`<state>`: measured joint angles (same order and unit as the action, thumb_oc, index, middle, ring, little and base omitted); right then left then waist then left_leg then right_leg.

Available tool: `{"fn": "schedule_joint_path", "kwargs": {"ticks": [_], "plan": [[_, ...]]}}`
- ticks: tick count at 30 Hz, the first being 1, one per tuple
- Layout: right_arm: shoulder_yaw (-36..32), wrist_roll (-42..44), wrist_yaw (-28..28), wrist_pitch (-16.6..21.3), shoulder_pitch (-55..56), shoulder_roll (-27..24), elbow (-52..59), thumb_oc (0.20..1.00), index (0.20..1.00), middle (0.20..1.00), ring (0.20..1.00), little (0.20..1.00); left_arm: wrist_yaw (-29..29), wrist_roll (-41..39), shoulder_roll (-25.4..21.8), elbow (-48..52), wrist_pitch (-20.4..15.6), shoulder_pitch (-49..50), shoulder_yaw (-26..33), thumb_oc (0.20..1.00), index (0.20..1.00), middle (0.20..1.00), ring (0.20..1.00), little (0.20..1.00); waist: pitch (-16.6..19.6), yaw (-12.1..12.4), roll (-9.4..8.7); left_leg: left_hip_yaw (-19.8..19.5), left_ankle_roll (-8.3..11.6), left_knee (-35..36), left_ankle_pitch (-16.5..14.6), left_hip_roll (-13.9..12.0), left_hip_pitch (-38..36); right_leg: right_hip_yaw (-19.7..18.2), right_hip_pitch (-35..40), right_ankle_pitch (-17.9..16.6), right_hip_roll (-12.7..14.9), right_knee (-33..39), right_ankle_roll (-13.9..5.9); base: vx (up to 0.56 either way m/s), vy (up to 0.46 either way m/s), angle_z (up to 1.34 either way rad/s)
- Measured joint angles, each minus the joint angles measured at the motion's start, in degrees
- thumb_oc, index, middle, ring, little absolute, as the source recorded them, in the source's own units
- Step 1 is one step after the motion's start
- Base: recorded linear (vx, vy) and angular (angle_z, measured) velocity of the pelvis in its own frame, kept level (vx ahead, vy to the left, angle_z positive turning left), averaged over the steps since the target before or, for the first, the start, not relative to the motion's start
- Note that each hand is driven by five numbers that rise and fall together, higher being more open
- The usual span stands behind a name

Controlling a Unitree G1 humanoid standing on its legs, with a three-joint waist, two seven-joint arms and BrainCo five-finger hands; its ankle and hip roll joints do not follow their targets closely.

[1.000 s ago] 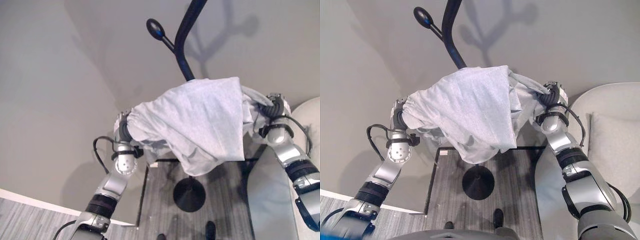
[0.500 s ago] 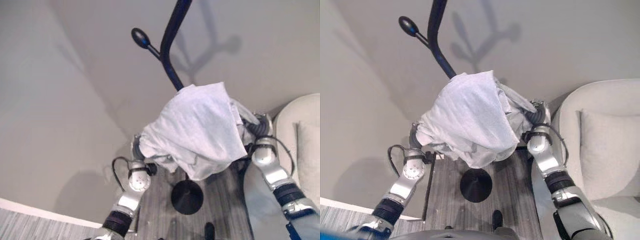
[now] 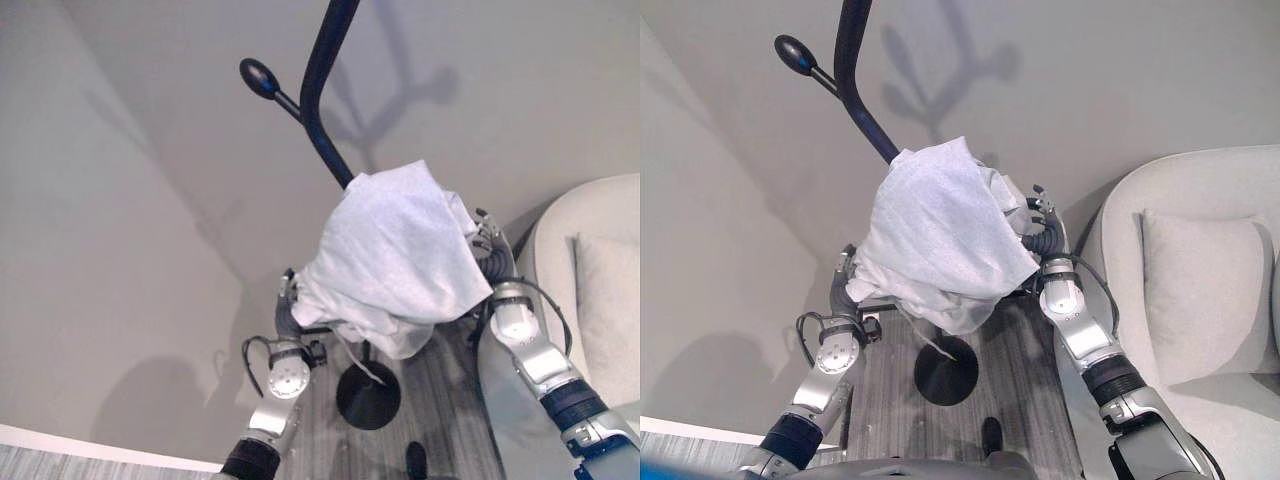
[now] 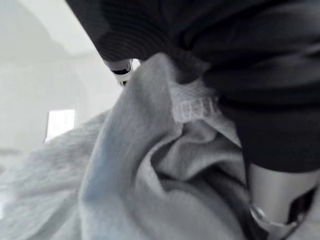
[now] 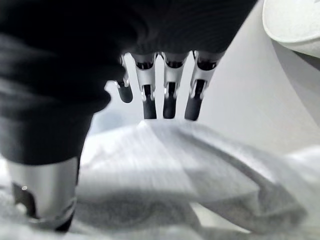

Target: Hang the clothes on the sofa on the clothes rack.

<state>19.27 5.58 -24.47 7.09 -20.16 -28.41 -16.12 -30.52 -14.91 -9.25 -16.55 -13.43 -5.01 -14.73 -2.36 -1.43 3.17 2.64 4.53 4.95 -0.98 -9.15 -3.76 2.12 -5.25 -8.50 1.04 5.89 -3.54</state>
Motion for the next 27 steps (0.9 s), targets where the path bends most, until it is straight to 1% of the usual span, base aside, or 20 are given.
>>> {"fn": "schedule_joint_path", "kwargs": {"ticks": [8,12,13,16,18,19,21,22,23,24,25,27], "plan": [[-3.65,-0.62,-0.54,0.01,1.34,0.02,0.29,1.000,1.000,1.000,1.000,1.000,-2.11,-0.27,0.01,-0.29,-0.41,1.65,4.07,1.000,1.000,1.000,1.000,1.000,-0.10,-0.03,-0.46,1.39,-0.03,0.29,-0.08,0.01,-1.41,-1.29,0.57,-0.06,0.04,-0.02,0.10,-0.02,0.018,-0.08],[-7.44,-0.63,-1.81,-0.05,6.61,0.06,2.54,1.000,1.000,1.000,1.000,1.000,-2.48,-2.45,0.05,-1.55,-0.40,3.85,6.83,1.000,1.000,1.000,1.000,1.000,0.03,-0.12,-0.73,1.66,-0.03,0.29,-0.08,0.07,-1.56,-1.70,0.55,-0.10,0.03,-0.05,0.13,-0.02,0.030,-0.05],[-8.54,-0.64,-2.52,-0.15,9.35,0.11,3.84,1.000,1.000,1.000,1.000,1.000,-2.75,-3.02,0.13,-1.90,-0.42,4.75,7.86,1.000,1.000,1.000,1.000,1.000,0.03,-0.22,-0.73,1.79,-0.03,0.30,-0.08,0.11,-1.65,-1.90,0.53,-0.15,0.04,-0.03,0.12,-0.02,0.028,-0.06],[-9.31,-1.03,-2.74,-0.21,11.39,0.20,4.64,1.000,1.000,1.000,1.000,1.000,-2.93,-3.58,0.14,-2.51,-0.42,5.21,8.85,1.000,1.000,1.000,1.000,1.000,0.03,-0.30,-0.78,1.95,-0.03,0.32,-0.09,0.15,-1.75,-2.19,0.49,-0.25,0.04,-0.08,0.14,-0.01,0.024,-0.07],[-10.09,-1.36,-2.79,-0.23,12.85,0.21,4.92,1.000,1.000,1.000,1.000,1.000,-2.96,-4.43,0.17,-2.99,-0.49,5.39,9.06,1.000,1.000,1.000,1.000,1.000,0.05,-0.26,-0.89,2.84,-0.01,0.38,-0.11,0.28,-2.19,-2.69,0.51,-0.31,0.02,-0.11,0.12,0.00,0.033,-0.12],[-10.10,-2.01,-2.82,-0.28,13.30,0.22,5.05,1.000,1.000,1.000,1.000,1.000,-2.96,-5.13,0.34,-3.62,-0.62,5.51,9.49,1.000,1.000,1.000,1.000,1.000,0.06,-0.31,-0.90,3.18,-0.32,0.58,-0.32,0.29,-2.35,-2.91,0.51,-0.39,0.02,-0.11,0.08,0.00,0.020,-0.16],[-10.58,-3.05,-2.87,-0.40,15.02,0.40,5.93,1.000,1.000,1.000,1.000,1.000,-2.95,-6.35,1.16,-5.30,-1.02,5.62,10.89,1.000,1.000,1.000,1.000,1.000,0.11,-0.65,-0.98,3.37,-0.39,0.63,-0.40,0.38,-2.43,-3.27,0.46,-0.43,0.04,-0.13,0.10,0.00,0.015,-0.10],[-11.02,-3.06,-2.89,-0.42,15.82,0.75,6.26,1.000,1.000,1.000,1.000,1.000,-2.96,-7.44,1.33,-6.17,-1.15,5.68,11.28,1.000,1.000,1.000,1.000,1.000,0.13,-1.19,-1.10,3.39,-0.38,0.63,-0.41,0.40,-2.43,-3.36,0.44,-0.43,0.04,-0.13,0.10,0.00,0.023,-0.06],[-11.88,-3.06,-2.97,-0.54,16.63,1.91,6.30,1.000,1.000,1.000,1.000,1.000,-2.84,-8.91,1.34,-7.46,-1.29,6.18,11.92,1.000,1.000,1.000,1.000,1.000,0.28,-1.99,-1.35,3.51,-0.40,0.64,-0.51,0.42,-2.44,-3.55,0.31,-0.44,0.02,-0.15,0.10,0.00,0.030,-0.07],[-12.97,-3.09,-3.20,-0.46,17.78,2.85,6.31,1.000,1.000,1.000,1.000,1.000,-2.72,-9.69,1.45,-8.47,-1.54,6.26,12.11,1.000,1.000,1.000,1.000,1.000,0.47,-2.18,-1.53,3.79,-0.43,0.65,-0.52,0.39,-2.40,-3.70,0.27,-0.46,-0.03,-0.15,0.12,0.00,0.030,-0.09],[-14.42,-3.03,-3.86,-0.54,20.01,4.51,6.29,1.000,1.000,1.000,1.000,1.000,-2.23,-11.45,1.91,-9.35,-1.56,7.21,13.12,1.000,1.000,1.000,1.000,1.000,0.66,-2.45,-1.78,4.16,-0.44,0.66,-0.56,0.36,-2.39,-3.80,0.30,-0.47,-0.06,-0.15,0.13,-0.01,0.023,-0.12],[-14.71,-2.81,-4.51,-0.65,22.55,5.13,6.16,1.000,1.000,1.000,1.000,1.000,0.27,-12.65,1.80,-10.78,-1.68,9.78,13.30,1.000,1.000,1.000,1.000,1.000,0.82,-3.12,-1.82,4.55,-0.57,0.67,-0.74,0.47,-2.40,-4.16,0.13,-0.50,-0.01,-0.14,0.11,-0.01,0.030,-0.11]]}}
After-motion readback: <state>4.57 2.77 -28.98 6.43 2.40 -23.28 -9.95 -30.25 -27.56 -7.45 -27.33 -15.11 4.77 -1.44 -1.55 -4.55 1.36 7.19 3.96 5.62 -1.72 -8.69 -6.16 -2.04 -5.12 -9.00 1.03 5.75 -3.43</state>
